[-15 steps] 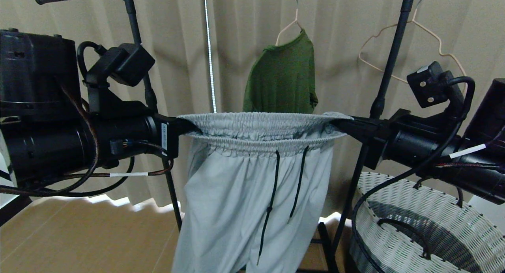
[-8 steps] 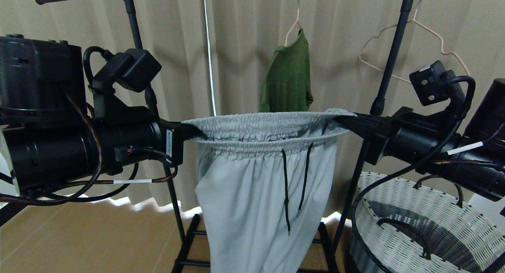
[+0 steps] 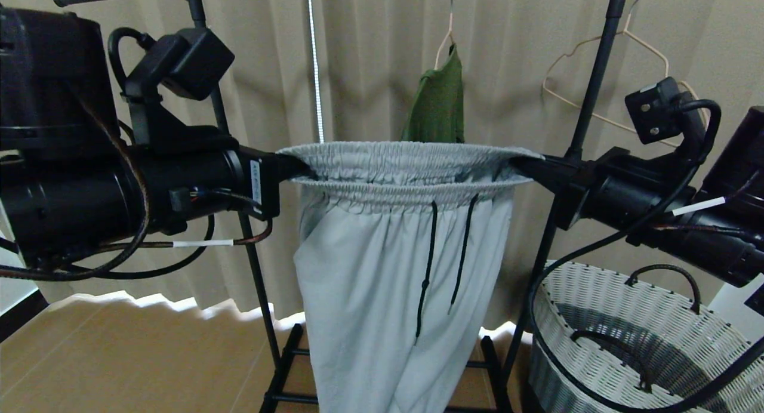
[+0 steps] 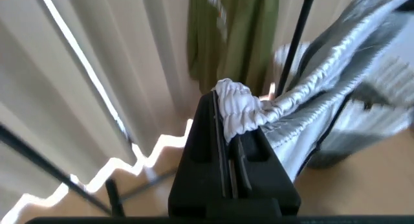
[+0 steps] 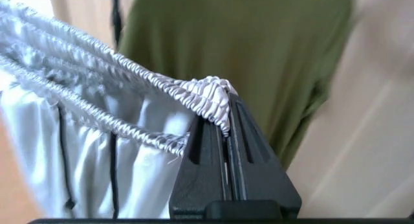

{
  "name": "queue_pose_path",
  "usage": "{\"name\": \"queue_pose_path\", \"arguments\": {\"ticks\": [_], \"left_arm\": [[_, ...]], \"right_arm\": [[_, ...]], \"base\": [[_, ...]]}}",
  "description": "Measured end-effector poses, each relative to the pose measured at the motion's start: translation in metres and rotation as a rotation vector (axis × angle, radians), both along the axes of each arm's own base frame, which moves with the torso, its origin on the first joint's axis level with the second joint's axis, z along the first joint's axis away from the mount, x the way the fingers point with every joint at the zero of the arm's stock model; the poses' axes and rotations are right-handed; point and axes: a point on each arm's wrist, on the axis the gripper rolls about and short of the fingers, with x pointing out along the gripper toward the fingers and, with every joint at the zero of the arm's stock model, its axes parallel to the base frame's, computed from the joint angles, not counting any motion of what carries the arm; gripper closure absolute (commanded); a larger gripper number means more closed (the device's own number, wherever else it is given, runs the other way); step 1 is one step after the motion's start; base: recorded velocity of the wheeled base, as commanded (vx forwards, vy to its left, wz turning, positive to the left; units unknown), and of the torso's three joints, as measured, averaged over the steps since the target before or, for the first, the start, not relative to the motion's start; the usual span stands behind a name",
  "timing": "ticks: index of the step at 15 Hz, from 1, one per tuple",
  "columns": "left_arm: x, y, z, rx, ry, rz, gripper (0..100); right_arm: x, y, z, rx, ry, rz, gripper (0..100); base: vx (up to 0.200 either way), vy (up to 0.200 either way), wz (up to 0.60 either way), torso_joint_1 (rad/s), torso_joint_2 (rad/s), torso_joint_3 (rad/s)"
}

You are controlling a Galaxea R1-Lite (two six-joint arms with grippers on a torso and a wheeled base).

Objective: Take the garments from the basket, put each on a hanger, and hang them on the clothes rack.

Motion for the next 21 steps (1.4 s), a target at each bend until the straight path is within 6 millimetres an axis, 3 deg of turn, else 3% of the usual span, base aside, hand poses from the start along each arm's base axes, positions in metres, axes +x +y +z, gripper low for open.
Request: {"name": "queue_pose_path", "arguments": {"ticks": [6,11,13,17,21], "left_arm": [[0.013,-0.017,0.041,-0.069,-0.141,-0.035,100],[0.030,-0.026,0.027,0.049,-0.160,0.020,100],[0.035,-0.030,0.026,0.054,-0.157,0.036,100],[0.053,-0.051,0.032,0.021,-0.171,0.093,100],[0.072,-0.067,0.033,0.001,-0.179,0.102,100]], "right_arm": [[0.028,-0.019,0.038,0.044,-0.127,-0.091,100],[0.031,-0.027,0.035,0.013,-0.060,-0.121,100],[0.023,-0.034,0.035,-0.025,0.001,-0.138,100],[-0.013,-0.045,0.047,-0.061,0.090,-0.134,100],[-0.034,-0.045,0.049,-0.062,0.096,-0.041,100]], "base": [[0.000,0.000,0.00,0.000,0.00,0.000],[0.000,0.000,0.00,0.000,0.00,0.000],[0.000,0.000,0.00,0.000,0.00,0.000],[0.000,0.000,0.00,0.000,0.00,0.000],[0.000,0.000,0.00,0.000,0.00,0.000]]}}
